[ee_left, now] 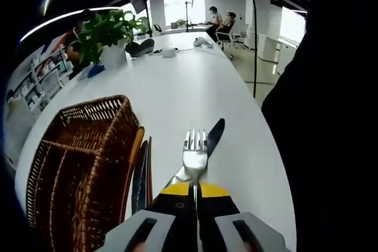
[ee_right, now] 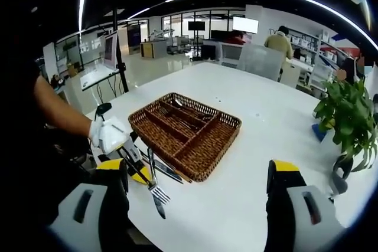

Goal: Arrange the knives, forks, and spoons in their matching storage slots by inserting each utensil handle-first until every utensil is classified and aligned in the correct compartment

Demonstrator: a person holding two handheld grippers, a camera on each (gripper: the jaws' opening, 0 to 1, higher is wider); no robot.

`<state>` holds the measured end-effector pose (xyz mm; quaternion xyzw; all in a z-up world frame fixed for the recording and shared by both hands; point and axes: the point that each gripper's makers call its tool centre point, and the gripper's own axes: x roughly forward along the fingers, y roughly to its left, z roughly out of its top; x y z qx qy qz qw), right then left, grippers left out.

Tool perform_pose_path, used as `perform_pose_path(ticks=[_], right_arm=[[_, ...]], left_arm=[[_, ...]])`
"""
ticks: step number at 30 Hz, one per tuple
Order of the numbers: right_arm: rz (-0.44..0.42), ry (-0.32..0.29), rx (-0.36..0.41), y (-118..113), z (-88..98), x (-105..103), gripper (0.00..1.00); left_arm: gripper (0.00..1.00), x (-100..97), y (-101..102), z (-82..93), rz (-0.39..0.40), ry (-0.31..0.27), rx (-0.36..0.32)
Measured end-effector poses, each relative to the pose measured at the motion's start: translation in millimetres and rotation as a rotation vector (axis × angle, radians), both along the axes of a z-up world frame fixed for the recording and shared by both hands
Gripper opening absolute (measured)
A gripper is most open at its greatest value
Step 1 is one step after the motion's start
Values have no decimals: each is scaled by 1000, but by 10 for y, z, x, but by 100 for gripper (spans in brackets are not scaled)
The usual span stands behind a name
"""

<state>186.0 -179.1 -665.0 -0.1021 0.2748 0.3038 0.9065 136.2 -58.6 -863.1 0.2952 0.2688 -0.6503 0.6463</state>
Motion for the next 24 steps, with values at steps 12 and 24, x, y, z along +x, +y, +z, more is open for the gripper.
perform_pose_path(ticks=[12,24], right_arm=[[31,10,-21,80,-71,-21,99],[30,13,-35,72,-55,-17,99]], left_arm=[[2,21,82,-80,-3,-11,8],[7,50,212,-86,40,22,-95]])
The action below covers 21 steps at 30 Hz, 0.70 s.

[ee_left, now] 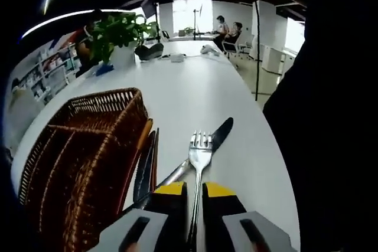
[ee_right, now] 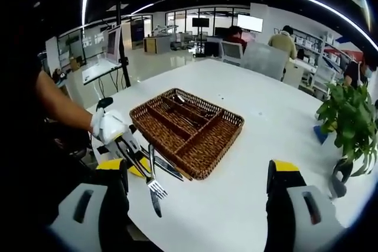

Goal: Arrange the knives, forks, and spoons in their matching storage slots by inserting each utensil handle-first until every utensil is classified and aligned in the correct compartment

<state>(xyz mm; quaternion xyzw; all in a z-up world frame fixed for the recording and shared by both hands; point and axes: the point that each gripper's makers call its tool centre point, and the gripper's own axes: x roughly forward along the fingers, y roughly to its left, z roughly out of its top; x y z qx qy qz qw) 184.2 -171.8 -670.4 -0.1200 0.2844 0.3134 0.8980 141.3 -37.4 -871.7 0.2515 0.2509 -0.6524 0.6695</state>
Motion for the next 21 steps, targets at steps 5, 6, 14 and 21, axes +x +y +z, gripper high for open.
perform_pose_path(ticks=[5,6,14,21], right_arm=[[1,4,-12,1,-8,-6,99],[1,4,-13,0,-3,-4,99],[-3,-4,-10,26,20,29,99],[11,-8,7,125,26,65,99]], left_arm=[[1,-26,0,16,4,43,-25],[1,-13,-1,21,-9,20,-19],[0,-106,78,55,-3,67,48],[0,-46,176,295,8,75,66]])
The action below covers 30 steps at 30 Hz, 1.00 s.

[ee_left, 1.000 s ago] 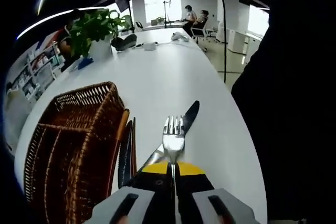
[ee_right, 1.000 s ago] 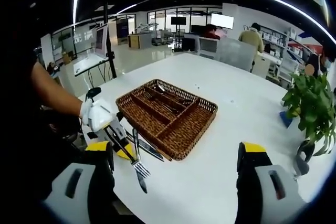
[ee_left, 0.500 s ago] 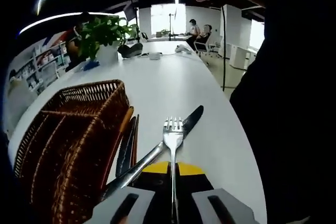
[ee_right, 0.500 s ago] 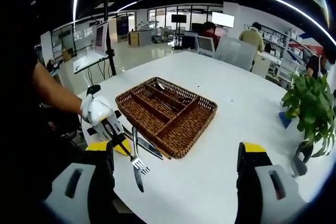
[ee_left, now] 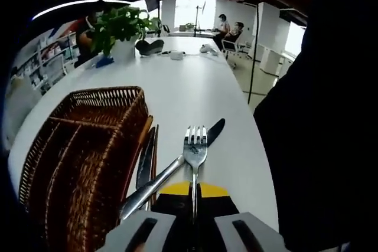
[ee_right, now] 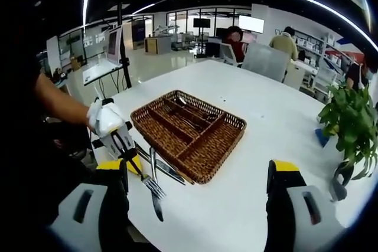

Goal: Arrange the knives, forks, and spoons in their matching storage slots by inserting each utensil handle-first until every utensil is classified and aligned in the correct compartment

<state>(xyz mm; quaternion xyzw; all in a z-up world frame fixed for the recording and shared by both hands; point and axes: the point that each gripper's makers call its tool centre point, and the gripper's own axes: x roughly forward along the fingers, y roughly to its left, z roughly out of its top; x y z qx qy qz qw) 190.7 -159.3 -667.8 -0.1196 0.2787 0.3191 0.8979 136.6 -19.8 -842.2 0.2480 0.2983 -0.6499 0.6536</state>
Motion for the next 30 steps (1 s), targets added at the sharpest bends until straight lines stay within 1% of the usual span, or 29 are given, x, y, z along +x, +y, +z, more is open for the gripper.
perform_pose_path(ticks=[4,6,7,11,14,15,16,17,18,20,23,26,30], right_arm=[[6,-8,11,48,22,37,99],[11,-13,19,78,32,62,99],[12,-14,21,82,35,67,99],[20,-19,28,125,51,88,99],[22,-22,32,136,65,92,99],[22,-23,34,137,73,92,99],[25,-19,32,138,77,84,99],[33,-12,22,141,82,67,99],[43,-21,9,149,108,58,99],[49,-29,-1,155,133,56,99],[46,-27,-4,150,120,61,99],[37,-19,7,166,104,45,99],[36,-13,18,197,112,0,99]], left_arm=[[0,18,62,139,-10,-11,10],[0,34,100,221,-22,-30,20],[0,36,105,235,-24,-31,21],[0,62,155,383,-37,-44,31],[0,73,180,478,-27,-30,22],[0,66,190,536,-15,-11,18],[0,62,203,579,-14,-5,17],[0,61,218,643,-8,4,19],[0,61,232,681,-8,4,22],[0,74,257,758,-8,-8,26],[0,94,292,922,-15,-20,25],[0,70,291,1081,-41,-33,26],[0,69,286,1285,-69,-62,47]])
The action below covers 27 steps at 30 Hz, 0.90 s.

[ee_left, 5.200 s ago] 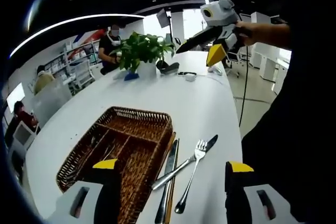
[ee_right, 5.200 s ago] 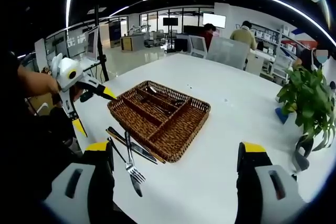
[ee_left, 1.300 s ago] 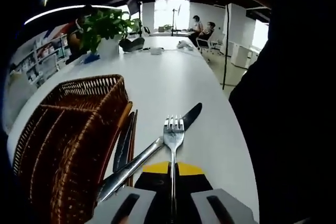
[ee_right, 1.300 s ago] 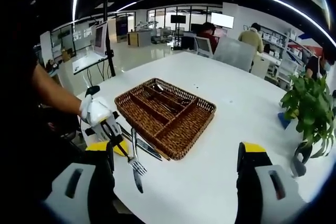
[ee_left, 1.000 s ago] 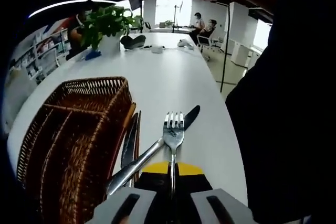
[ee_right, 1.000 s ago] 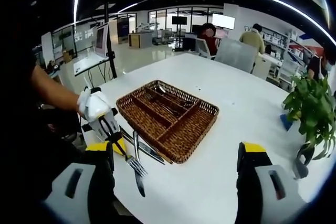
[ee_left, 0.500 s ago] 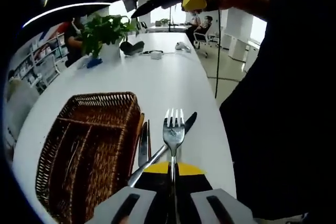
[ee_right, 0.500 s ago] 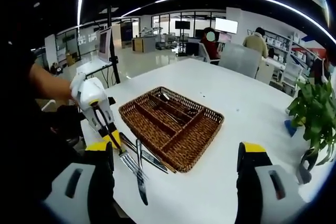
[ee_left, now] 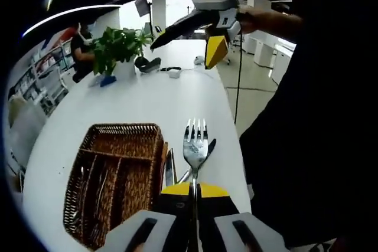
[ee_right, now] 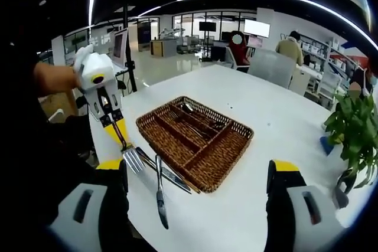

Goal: Arrange the knives, forks, and spoons in their matching storage slots by inserting each utensil handle-first until every utensil is classified and aligned in the correct compartment

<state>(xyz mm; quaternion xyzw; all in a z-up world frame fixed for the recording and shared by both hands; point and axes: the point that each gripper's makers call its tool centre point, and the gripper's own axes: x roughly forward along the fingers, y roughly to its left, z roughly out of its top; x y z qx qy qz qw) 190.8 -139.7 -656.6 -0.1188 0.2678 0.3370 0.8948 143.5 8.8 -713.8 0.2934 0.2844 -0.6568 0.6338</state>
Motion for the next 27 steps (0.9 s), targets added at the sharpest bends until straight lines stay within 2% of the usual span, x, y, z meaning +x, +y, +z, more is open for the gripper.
perform_pose_path(ticks=[4,8,12,27], right_arm=[[-3,1,6,-3,22,-31,99],[-11,-4,17,-1,80,-50,99],[-15,-12,19,2,108,-50,99],[-21,-14,16,-28,107,-76,99]], left_arm=[[0,55,-11,190,-7,-22,-2],[0,96,14,311,-19,-46,6],[0,118,59,396,-29,-45,7],[0,223,68,402,-62,-85,15]])
